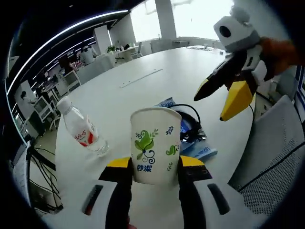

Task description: Arrange the tabletop items into an orderly group along one side of the table until the central work area is clear of visible clutter.

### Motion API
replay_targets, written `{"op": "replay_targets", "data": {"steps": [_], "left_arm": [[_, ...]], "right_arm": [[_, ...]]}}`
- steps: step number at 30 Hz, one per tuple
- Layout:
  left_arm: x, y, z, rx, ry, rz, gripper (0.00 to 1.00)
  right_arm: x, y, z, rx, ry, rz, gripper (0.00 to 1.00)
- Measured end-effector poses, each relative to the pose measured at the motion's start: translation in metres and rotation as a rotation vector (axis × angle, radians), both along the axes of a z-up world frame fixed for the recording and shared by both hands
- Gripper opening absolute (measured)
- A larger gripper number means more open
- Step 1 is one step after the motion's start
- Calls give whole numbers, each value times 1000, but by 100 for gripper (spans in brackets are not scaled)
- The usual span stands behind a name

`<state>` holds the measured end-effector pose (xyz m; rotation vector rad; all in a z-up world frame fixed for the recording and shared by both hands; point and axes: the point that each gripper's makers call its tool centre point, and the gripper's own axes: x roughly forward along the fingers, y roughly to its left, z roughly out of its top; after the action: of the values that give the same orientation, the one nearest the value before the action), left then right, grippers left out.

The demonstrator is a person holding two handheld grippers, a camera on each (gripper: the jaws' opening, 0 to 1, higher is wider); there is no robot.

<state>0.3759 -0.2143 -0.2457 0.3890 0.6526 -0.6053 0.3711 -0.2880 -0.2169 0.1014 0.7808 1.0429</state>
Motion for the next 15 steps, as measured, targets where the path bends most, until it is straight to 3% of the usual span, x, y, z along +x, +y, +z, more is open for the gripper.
{"op": "replay_targets", "data": {"steps": [15], "left_arm": [[-10, -46, 11, 18, -48, -194, 37]], "right_arm": [[0, 4, 7, 48, 10, -5, 48]]}}
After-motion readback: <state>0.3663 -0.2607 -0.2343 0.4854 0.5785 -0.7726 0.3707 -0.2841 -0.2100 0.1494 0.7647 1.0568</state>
